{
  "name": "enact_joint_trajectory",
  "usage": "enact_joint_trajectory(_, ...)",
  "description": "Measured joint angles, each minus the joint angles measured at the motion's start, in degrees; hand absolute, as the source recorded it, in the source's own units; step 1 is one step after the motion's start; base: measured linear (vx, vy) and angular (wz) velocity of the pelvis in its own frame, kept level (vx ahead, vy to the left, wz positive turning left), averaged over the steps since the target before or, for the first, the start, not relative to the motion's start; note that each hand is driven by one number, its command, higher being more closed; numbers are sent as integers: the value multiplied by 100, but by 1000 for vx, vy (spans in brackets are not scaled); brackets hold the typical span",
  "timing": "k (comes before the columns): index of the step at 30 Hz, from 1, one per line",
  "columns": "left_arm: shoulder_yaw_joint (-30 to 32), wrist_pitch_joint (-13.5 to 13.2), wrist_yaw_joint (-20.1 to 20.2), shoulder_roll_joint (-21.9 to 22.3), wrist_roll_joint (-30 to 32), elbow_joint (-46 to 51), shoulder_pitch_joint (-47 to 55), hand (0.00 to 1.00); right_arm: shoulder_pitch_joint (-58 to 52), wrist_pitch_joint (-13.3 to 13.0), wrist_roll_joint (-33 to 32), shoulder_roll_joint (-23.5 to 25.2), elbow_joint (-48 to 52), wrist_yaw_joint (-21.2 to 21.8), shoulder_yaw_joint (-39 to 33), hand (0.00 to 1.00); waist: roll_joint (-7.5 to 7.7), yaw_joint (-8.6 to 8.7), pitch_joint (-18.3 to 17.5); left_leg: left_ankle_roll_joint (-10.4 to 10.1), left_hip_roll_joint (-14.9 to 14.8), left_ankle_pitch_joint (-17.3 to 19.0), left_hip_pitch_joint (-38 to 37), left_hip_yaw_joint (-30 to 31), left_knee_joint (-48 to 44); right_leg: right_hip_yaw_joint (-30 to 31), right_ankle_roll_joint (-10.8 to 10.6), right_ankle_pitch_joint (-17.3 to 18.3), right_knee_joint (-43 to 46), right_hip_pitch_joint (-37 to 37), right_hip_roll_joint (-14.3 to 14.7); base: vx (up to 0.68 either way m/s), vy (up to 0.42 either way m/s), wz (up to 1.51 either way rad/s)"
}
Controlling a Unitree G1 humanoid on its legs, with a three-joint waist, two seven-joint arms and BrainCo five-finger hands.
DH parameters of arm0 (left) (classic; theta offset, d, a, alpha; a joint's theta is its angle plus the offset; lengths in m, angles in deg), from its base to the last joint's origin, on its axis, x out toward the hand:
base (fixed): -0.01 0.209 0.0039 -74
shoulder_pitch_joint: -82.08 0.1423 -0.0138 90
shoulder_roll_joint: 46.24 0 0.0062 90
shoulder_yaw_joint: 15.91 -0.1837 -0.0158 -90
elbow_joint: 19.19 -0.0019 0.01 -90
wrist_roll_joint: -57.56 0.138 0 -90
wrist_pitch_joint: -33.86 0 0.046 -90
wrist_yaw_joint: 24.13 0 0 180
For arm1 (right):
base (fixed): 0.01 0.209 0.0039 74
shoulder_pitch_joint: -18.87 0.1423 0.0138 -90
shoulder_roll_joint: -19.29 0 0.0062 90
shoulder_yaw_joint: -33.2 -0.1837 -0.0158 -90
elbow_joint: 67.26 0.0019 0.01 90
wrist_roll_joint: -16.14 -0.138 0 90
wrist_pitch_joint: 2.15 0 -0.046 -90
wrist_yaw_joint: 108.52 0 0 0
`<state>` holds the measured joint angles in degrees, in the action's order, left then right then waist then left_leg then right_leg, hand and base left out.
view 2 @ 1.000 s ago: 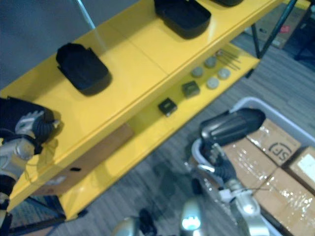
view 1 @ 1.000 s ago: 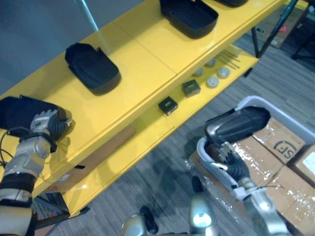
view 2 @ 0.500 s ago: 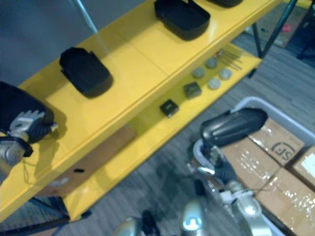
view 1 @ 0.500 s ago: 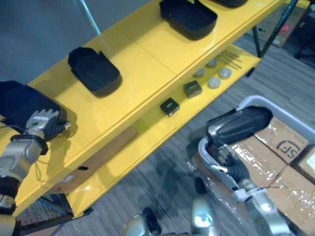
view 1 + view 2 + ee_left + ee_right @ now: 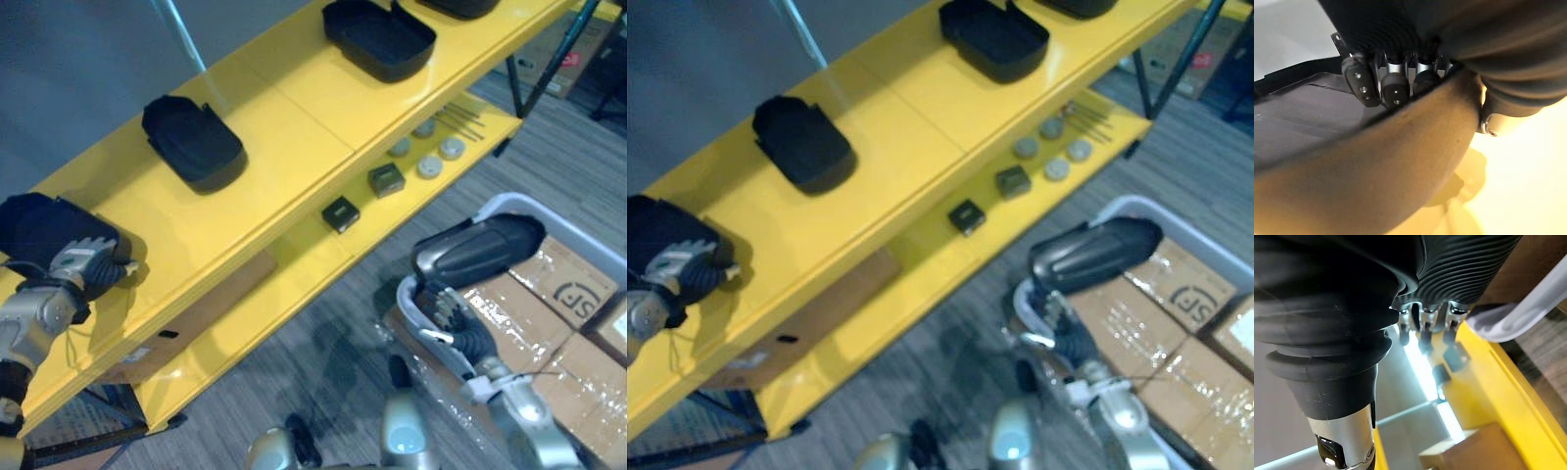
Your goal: Walk over and take plastic housings, then place them on the shelf
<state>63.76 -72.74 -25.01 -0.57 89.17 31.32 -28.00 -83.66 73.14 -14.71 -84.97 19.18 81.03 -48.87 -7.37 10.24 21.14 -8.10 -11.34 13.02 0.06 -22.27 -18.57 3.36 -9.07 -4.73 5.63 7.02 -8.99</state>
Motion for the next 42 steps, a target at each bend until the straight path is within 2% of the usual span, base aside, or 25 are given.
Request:
enact_joint_trajectory(6, -11, -4, -74, 11, 104, -3, -1, 100, 70, 14, 0, -11, 13, 58, -6, 0, 8, -2, -4, 2, 13, -1, 32, -26, 3, 36, -2, -4, 42, 80, -2, -17, 29, -2)
enact_joint_trajectory(8, -136, -31, -284, 11, 313, -5, -54, 100, 142, 41, -2, -15, 13, 61, -14, 0, 9, 4, -4, 10, 21, -7, 83, -21, -1, 43, -3, -4, 64, 131, -7, 0, 0, 0)
enact_joint_trajectory(15, -406, -423, -754, 11, 507, 0, -178, 100, 270, 87, -40, -138, 18, 91, -56, 0, 33, 0, -15, 44, 89, -39, 119, -63, 13, 152, -14, 8, 197, 295, -46, -15, 30, -4)
enact_joint_trajectory(20, -448, -580, -900, 10, 494, 6, -286, 100, 269, 87, -42, -171, 11, 92, -56, 0, 39, 14, -11, 55, 105, -46, 110, -72, 13, 157, -32, 33, 259, 303, -67, -36, 21, -1)
enact_joint_trajectory(26, -483, -753, -843, 9, 478, 7, -300, 100, 270, 87, -42, -179, 7, 185, -56, 0, 81, 14, 16, 61, 115, -49, 109, -96, 11, 160, -39, 38, 276, 315, -83, -13, 7, 0)
enact_joint_trajectory(29, -622, -847, -603, 4, 405, 8, -342, 100, 282, 90, -42, -197, 7, 184, -56, 0, 86, 11, 19, 61, 116, -49, 114, -96, 15, 160, -40, 38, 275, 322, -83, 6, 10, 0)
enact_joint_trajectory(30, -624, -850, -528, 4, 340, 8, -344, 0, 282, 90, -42, -197, 7, 184, -55, 0, 91, 12, 22, 61, 117, -49, 116, -100, 15, 162, -40, 38, 276, 327, -82, 0, 0, 0)
enact_joint_trajectory(37, -623, -770, -432, -1, 191, 4, -502, 0, 399, 107, -42, -204, 9, 185, -58, 0, 125, 6, 45, 62, 127, -50, 143, -157, 5, 203, -43, 52, 320, 414, -84, 8, 15, -2)
enact_joint_trajectory(42, -611, -619, -796, -17, 277, -1, -604, 0, 393, 109, -43, -205, 8, 197, -59, 0, 215, 1, 150, 66, 140, -43, 132, -164, 0, 226, -37, 167, 530, 499, -98, -24, 3, 0)
